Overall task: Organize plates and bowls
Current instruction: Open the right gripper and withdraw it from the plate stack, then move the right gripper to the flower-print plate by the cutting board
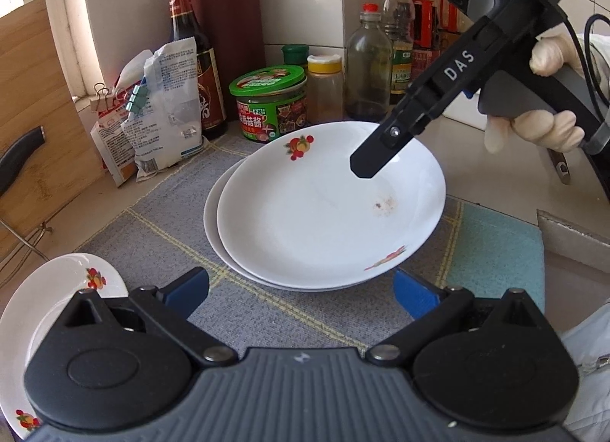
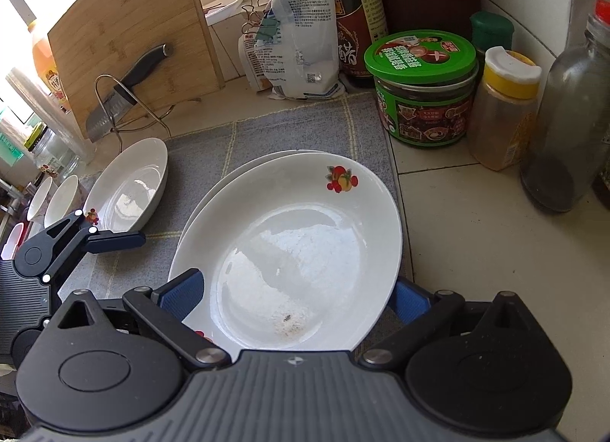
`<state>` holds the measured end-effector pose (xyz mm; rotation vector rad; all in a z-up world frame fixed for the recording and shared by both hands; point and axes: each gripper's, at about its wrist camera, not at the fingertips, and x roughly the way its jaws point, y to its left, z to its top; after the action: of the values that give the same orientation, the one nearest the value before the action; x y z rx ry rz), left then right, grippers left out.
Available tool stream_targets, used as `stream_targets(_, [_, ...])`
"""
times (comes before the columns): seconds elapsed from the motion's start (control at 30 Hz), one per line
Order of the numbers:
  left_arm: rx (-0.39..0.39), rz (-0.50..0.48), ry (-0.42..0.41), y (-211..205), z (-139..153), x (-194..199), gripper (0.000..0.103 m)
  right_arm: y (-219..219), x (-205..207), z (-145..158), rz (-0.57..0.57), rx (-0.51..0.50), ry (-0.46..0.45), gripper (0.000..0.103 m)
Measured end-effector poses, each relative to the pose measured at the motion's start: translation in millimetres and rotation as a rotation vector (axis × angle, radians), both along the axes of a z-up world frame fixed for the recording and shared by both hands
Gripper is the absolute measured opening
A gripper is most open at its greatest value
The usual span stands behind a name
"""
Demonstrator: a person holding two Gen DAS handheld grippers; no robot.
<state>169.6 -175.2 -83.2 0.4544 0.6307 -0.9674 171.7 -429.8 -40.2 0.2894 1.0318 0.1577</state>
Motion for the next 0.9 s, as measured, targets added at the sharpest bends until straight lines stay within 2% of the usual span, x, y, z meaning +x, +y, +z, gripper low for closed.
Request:
stream_targets(0.3, [-0.027,0.047,-0.022,19,12,-12,0.103,5,-8,6,-0.014,-0.054,-0.031,0.103])
stream_targets(0.43, [-0.036,0.101,-0.033,29,17,-16,0.103,21,-11,17,-0.003,-0.171,-0.09,0.103])
stream_targets(0.6, [-0.034,0.238,-0.037,48,23,-21,0.103,56,-15,27,0.059,-0.317,-0.184,0.103])
stream_targets(0.9, [-0.067,0.548,-0.02,113,26,-36,0.103,120,-15,32,0.112,-0.287,-0.264,0.103])
